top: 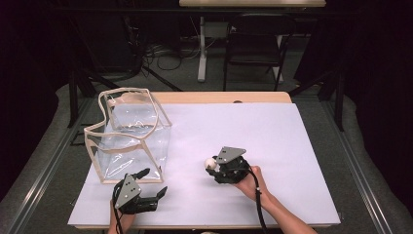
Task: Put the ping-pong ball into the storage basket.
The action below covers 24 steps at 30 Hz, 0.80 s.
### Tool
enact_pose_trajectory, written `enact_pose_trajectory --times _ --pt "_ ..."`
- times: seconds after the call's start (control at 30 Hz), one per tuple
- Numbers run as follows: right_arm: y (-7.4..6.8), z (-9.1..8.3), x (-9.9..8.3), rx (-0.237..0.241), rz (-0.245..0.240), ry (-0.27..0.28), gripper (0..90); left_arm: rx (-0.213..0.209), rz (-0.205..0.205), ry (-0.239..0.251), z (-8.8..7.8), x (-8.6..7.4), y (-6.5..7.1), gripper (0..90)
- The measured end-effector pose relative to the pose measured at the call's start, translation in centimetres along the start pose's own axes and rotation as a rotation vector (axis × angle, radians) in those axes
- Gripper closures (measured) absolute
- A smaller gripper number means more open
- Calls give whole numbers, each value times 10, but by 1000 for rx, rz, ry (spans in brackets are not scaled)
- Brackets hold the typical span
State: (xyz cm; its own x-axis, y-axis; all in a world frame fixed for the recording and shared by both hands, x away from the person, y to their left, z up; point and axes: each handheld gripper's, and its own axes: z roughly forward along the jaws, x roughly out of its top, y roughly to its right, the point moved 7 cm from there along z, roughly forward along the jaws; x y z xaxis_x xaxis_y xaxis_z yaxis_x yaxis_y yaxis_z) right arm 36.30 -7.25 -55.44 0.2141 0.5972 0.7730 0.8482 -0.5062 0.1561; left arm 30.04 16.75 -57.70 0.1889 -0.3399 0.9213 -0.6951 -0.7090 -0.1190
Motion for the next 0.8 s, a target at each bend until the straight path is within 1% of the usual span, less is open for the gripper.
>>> enact_pose_trajectory --times 0.8 --pt "5 -10 12 -13 2 35 505 -1 -4 -1 1 0 1 161"
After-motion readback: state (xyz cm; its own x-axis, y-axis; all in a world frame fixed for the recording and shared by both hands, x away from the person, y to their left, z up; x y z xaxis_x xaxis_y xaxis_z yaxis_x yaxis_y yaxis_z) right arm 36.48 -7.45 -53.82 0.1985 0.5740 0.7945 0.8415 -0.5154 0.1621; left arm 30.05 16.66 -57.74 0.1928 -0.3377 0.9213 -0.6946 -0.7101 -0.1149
